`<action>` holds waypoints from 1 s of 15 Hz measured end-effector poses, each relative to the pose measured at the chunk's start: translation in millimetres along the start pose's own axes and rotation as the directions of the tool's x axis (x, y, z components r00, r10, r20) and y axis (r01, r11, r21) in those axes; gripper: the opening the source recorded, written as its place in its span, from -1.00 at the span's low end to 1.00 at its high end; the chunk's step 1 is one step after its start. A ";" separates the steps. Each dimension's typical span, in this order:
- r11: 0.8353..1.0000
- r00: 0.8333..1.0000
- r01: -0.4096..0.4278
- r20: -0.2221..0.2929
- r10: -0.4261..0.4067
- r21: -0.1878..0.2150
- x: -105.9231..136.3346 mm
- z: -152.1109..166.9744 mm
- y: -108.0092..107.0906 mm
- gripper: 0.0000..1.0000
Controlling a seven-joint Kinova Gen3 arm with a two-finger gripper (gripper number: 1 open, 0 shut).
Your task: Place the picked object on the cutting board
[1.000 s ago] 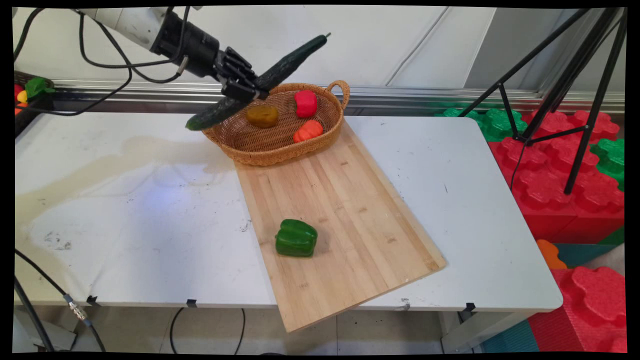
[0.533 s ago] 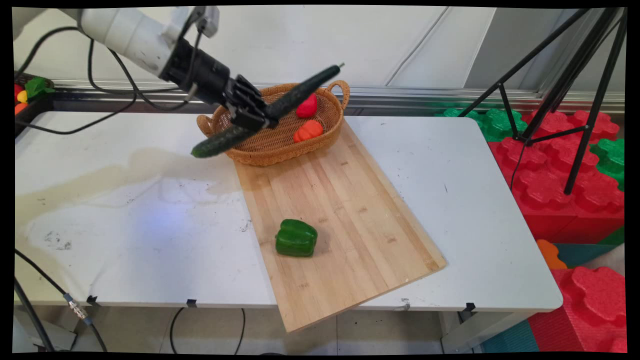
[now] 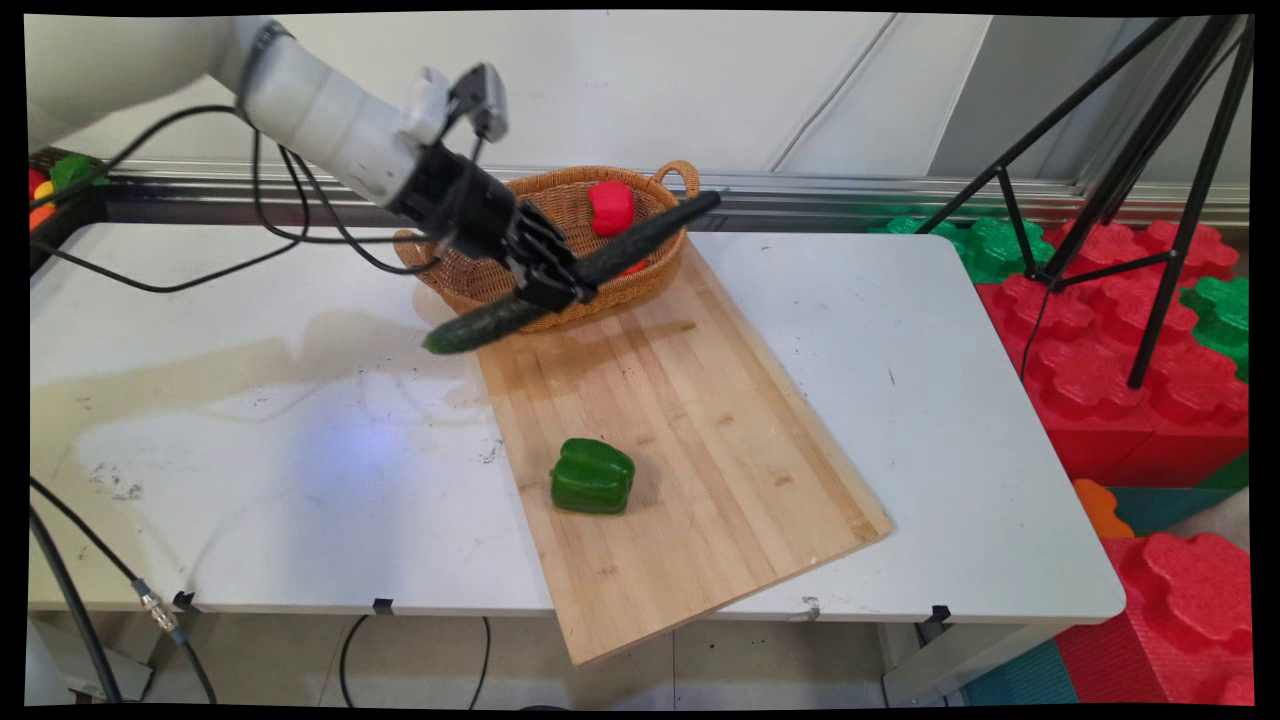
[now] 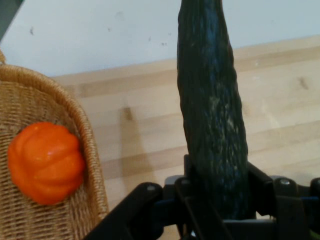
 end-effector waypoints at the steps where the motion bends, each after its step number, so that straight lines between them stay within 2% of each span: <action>1: 1.000 1.000 0.001 0.011 -0.001 0.002 0.6 8.9 1.3 -1.00; 8: 1.000 0.996 0.014 0.091 -0.013 -0.004 -1.1 66.8 9.7 -1.00; 15: 1.000 0.992 0.020 0.128 -0.019 -0.011 -2.8 107.5 15.4 -1.00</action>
